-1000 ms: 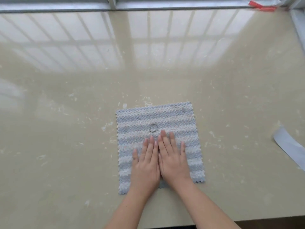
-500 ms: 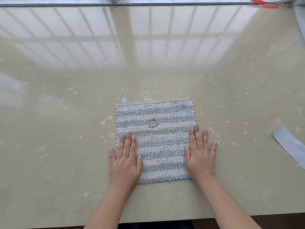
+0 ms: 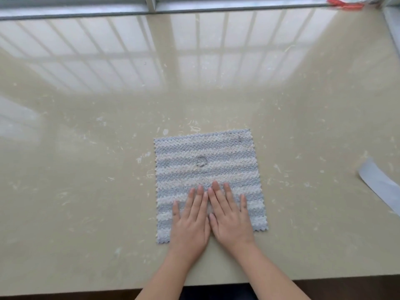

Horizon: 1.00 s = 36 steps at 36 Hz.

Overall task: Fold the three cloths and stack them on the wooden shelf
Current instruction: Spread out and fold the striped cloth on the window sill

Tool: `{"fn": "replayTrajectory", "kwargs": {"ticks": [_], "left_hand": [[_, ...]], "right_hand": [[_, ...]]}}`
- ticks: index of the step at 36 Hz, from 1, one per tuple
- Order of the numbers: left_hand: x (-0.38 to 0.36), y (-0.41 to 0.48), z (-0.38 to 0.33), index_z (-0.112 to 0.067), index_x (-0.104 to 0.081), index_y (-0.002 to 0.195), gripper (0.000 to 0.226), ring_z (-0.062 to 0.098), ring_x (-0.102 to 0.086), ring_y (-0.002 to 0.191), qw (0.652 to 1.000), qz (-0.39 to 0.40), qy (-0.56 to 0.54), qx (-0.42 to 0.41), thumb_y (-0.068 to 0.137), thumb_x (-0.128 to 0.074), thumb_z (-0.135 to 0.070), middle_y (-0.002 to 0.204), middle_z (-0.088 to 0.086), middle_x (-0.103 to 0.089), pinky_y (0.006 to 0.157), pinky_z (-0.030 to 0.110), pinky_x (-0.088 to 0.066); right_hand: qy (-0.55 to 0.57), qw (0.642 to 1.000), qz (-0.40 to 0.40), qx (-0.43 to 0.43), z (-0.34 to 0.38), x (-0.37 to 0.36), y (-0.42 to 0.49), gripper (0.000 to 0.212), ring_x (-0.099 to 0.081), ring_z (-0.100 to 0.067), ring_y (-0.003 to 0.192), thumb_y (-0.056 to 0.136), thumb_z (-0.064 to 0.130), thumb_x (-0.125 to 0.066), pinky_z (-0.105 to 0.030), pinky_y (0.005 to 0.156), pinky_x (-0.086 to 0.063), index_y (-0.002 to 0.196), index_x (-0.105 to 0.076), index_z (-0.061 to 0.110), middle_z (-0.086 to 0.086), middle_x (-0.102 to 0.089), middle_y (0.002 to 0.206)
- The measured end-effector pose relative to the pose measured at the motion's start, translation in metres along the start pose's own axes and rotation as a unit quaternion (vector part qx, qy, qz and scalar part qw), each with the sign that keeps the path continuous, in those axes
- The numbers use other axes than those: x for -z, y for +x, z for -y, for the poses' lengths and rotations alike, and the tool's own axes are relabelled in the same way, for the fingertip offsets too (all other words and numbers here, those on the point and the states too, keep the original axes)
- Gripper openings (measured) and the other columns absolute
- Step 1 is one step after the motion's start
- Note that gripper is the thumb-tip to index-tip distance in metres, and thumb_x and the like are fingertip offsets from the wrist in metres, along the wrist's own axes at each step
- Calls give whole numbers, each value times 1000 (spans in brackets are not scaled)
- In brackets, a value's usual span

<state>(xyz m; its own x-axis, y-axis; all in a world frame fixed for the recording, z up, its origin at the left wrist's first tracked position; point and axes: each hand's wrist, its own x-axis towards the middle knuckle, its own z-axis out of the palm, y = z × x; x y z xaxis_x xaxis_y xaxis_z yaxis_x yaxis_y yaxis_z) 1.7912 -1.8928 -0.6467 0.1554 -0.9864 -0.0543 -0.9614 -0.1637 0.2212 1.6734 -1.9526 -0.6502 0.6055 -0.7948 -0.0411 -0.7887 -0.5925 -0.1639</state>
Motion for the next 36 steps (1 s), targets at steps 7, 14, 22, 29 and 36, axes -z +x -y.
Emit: {"fn": "replayTrajectory", "kwargs": {"ticks": [7, 14, 22, 29, 36], "left_hand": [[11, -14, 33, -16, -11, 150, 60, 16, -6, 145, 998, 17, 6, 54, 95, -24, -37, 157, -1, -9, 106, 51, -19], [19, -23, 54, -11, -10, 149, 56, 21, -5, 146, 1000, 16, 20, 15, 101, -9, -38, 158, 3, -5, 113, 47, -8], [35, -13, 34, -10, -49, 119, 39, 27, -43, 124, 976, -55, 6, -212, 84, -48, -28, 131, 13, -55, 100, 42, -34], [36, -4, 23, -12, -51, 101, 30, 22, -54, 87, 976, -19, 8, -216, 73, -50, -23, 102, 5, -55, 66, 31, -38], [48, 10, 7, -14, -46, 94, 24, 19, -58, 63, 990, 10, 21, -137, 70, -42, -14, 79, 1, -61, 44, 26, -42]], "right_hand": [[8, 997, 2, -71, -41, 10, -9, 56, -6, -19, 145, 98, 40, -7, -49, 113, -6, 149, -12, 16, 3, -2, 158], [15, 994, 15, -104, -66, 17, -18, 57, 4, -16, 145, 99, 41, -4, -49, 109, -5, 150, -5, 15, 4, 4, 158], [13, 998, -32, 61, -53, 41, -16, 67, -8, -19, 145, 82, 31, -40, -45, 112, -14, 142, -25, 6, -6, -17, 156], [-32, 978, 19, 205, -29, 47, -17, 48, -63, -23, 109, 73, 17, -36, -38, 80, -54, 119, -44, 7, -9, -66, 117], [-34, 988, -27, 150, -19, 48, 1, 31, -61, -22, 80, 74, 13, -36, -26, 54, -49, 103, -47, 9, -7, -63, 96]]}}
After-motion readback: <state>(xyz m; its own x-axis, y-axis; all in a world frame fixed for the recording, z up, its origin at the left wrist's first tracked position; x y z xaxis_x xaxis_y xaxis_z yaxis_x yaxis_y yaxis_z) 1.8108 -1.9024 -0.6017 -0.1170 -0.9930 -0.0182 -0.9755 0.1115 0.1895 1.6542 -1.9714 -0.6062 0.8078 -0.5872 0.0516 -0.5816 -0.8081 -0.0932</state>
